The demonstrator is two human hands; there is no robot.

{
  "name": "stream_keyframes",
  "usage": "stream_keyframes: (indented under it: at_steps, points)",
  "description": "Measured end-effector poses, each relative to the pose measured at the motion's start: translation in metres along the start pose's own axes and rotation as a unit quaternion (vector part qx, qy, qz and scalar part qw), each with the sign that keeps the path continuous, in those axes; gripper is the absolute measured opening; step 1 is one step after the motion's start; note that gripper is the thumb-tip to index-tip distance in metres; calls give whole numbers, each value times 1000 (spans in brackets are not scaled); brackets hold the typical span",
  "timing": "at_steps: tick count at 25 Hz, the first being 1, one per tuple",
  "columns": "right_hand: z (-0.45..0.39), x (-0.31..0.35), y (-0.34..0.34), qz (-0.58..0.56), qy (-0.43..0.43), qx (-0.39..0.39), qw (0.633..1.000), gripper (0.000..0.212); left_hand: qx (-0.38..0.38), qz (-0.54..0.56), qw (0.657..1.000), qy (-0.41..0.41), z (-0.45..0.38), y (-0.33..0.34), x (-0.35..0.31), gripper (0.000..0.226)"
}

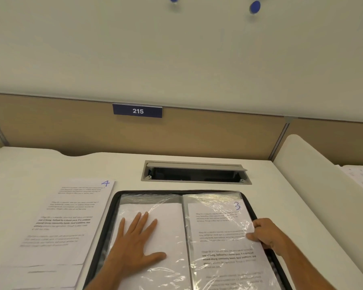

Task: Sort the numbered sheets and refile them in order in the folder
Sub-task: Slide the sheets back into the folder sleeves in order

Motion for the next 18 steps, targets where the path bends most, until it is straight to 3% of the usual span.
stream_keyframes:
  at_steps: [4, 11, 13, 16, 18]
  points:
    - [8, 5, 1, 12, -2, -33, 999, 12, 23, 9, 999, -43, 15, -1, 26, 96]
    - [32, 45, -19, -30, -28, -41, 998, 14, 71, -16, 997, -35, 13, -2, 27, 94]
    - [42, 68, -23, -58, -46, -28, 997, 16, 59, 26, 997, -43, 7, -15, 28, 105]
    - [60, 109, -21, -105, -67, -2, 992, 18, 143, 23, 987, -74, -2, -24, 24, 130]
    - [73, 139, -11, -140, -82, 22, 987, 20, 136, 95, 983, -83, -4, -48, 7, 129]
Point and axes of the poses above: each hand's wrist, its own z-axis away from the middle knuckle, its own y-axis out of the palm, x = y × z, the point moved 7 cm from there along -z, towards the middle knuckle, and after that the axes turned 12 degrees about -y, right-handed, at the moved point
